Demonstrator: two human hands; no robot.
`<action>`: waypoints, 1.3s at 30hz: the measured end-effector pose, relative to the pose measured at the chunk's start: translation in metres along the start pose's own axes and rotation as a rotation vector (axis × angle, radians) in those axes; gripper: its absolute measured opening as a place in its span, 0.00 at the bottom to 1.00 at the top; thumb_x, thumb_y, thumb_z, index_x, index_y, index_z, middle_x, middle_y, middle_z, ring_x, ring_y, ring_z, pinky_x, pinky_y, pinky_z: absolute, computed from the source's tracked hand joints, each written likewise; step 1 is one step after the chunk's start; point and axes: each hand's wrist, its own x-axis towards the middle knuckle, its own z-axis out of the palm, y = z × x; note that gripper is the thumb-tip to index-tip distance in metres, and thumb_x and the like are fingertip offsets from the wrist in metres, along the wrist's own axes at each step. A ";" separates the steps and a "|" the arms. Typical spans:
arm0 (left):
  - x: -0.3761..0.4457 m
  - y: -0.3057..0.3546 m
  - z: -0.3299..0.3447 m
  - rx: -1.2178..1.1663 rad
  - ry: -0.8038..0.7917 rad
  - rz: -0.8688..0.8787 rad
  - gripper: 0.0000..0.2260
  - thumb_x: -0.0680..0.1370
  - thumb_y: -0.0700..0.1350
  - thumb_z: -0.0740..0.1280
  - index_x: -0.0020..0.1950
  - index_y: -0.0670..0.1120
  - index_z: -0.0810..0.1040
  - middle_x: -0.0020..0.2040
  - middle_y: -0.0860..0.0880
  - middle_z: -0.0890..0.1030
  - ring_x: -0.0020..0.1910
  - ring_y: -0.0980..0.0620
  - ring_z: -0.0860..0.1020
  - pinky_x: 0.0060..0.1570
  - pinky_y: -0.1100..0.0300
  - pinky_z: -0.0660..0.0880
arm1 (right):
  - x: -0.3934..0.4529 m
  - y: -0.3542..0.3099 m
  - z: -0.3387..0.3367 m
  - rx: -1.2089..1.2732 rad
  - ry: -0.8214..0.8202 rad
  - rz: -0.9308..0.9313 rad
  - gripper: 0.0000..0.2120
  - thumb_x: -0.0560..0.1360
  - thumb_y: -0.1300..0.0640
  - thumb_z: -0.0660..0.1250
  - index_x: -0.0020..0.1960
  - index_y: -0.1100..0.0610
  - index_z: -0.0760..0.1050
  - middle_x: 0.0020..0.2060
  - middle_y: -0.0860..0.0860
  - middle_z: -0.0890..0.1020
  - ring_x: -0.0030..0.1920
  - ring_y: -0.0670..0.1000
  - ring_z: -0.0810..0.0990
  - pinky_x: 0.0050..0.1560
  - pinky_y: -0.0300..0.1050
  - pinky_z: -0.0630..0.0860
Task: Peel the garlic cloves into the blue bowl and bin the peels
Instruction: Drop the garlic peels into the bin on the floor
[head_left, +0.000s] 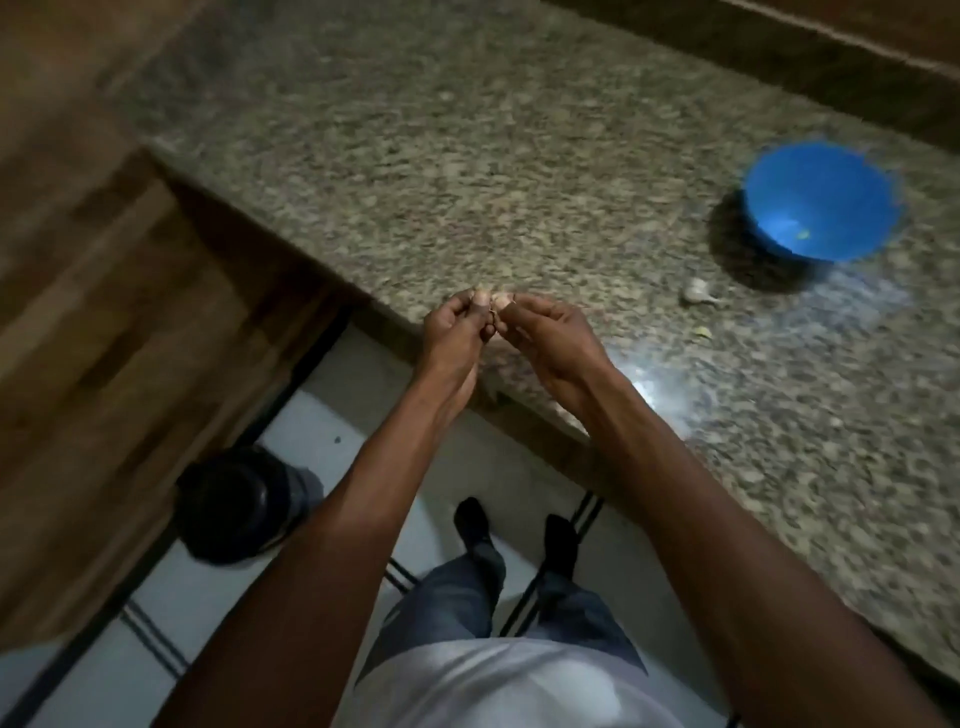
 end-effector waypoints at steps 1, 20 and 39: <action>0.000 0.008 -0.023 -0.022 0.049 0.015 0.07 0.86 0.36 0.61 0.55 0.35 0.77 0.44 0.42 0.79 0.32 0.58 0.76 0.37 0.67 0.73 | 0.006 0.006 0.023 0.004 -0.048 0.045 0.07 0.82 0.66 0.67 0.55 0.68 0.82 0.41 0.58 0.85 0.39 0.49 0.84 0.45 0.39 0.83; -0.092 0.016 -0.510 -0.287 0.863 -0.023 0.14 0.85 0.45 0.64 0.62 0.35 0.80 0.52 0.35 0.82 0.46 0.49 0.79 0.60 0.51 0.78 | 0.011 0.317 0.435 -0.610 -0.620 0.328 0.09 0.80 0.65 0.70 0.58 0.68 0.83 0.55 0.66 0.85 0.57 0.62 0.84 0.69 0.56 0.78; -0.095 -0.068 -0.662 -0.394 0.911 -0.124 0.13 0.85 0.37 0.61 0.66 0.30 0.74 0.64 0.27 0.77 0.44 0.54 0.79 0.49 0.62 0.76 | 0.009 0.461 0.519 -0.912 -0.532 0.495 0.05 0.82 0.58 0.69 0.47 0.53 0.80 0.47 0.52 0.85 0.51 0.52 0.84 0.45 0.38 0.81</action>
